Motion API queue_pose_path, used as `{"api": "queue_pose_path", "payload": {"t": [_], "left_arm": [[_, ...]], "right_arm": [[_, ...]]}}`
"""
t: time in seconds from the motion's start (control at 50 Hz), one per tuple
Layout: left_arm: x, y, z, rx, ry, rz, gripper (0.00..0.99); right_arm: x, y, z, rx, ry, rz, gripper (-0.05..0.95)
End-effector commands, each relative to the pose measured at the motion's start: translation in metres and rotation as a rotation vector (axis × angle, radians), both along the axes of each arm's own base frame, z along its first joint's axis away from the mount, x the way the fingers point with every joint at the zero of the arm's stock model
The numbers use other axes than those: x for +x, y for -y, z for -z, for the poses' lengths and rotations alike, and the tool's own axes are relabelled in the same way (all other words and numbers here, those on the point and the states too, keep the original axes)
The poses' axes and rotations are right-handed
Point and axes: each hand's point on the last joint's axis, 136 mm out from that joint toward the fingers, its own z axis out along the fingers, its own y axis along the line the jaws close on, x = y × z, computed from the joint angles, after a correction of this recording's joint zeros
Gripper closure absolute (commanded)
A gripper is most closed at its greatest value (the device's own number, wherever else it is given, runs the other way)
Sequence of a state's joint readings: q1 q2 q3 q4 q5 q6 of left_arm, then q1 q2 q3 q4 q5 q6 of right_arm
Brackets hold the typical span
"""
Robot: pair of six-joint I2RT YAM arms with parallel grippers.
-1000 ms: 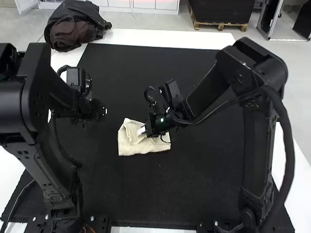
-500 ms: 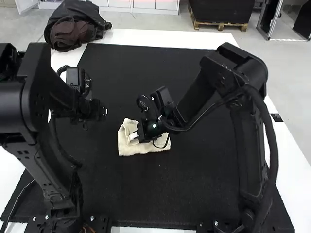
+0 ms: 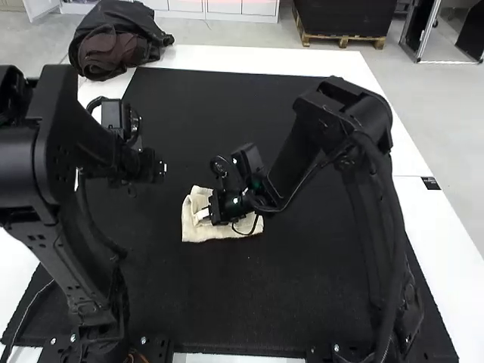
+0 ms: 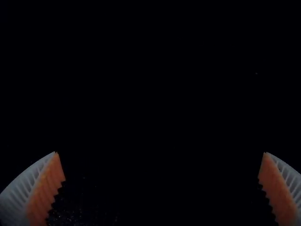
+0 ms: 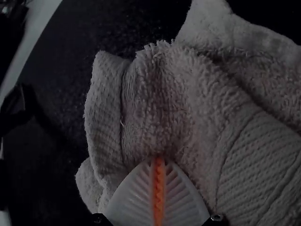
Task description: Fold the towel.
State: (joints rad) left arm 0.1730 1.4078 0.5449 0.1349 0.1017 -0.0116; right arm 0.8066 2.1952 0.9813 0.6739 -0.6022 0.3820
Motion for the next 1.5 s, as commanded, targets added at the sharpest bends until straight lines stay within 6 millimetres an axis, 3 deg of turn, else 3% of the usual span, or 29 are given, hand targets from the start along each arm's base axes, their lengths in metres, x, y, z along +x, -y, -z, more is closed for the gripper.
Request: {"api": "queue_pose_path", "payload": {"t": [0.0,0.12,0.22,0.38,0.56,0.74,0.98,1.16,1.34,1.48], "left_arm": [[0.009,-0.003,-0.023,0.011,0.061,0.012,0.028],[0.009,-0.003,-0.026,0.011,0.071,0.013,0.028],[0.011,-0.003,-0.036,0.014,0.089,0.013,0.028],[0.016,-0.002,-0.059,0.022,0.13,0.018,0.028],[0.023,-0.002,-0.099,0.034,0.197,0.021,0.028],[0.024,0.0,-0.139,0.044,0.263,0.028,0.028],[0.015,0.033,-0.208,0.053,0.401,0.106,0.028],[-0.007,0.06,-0.26,0.048,0.522,0.172,0.028],[-0.023,0.06,-0.276,0.054,0.562,0.173,0.03],[-0.032,0.062,-0.287,0.041,0.592,0.178,0.031]], "right_arm": [[-0.002,-0.01,-0.001,0.024,-0.015,-0.015,0.92],[-0.003,-0.009,-0.004,0.036,-0.037,-0.016,0.92],[0.002,-0.006,-0.025,0.065,-0.013,-0.01,0.92],[0.026,0.005,-0.083,0.136,0.059,0.037,0.92],[0.053,0.027,-0.159,0.201,0.145,0.102,0.92],[0.064,0.055,-0.23,0.263,0.239,0.157,0.92],[0.067,0.109,-0.317,0.344,0.387,0.259,0.92],[0.065,0.171,-0.373,0.396,0.518,0.378,0.92],[0.047,0.226,-0.402,0.467,0.539,0.484,0.92],[0.029,0.254,-0.405,0.507,0.531,0.526,0.92]]}}
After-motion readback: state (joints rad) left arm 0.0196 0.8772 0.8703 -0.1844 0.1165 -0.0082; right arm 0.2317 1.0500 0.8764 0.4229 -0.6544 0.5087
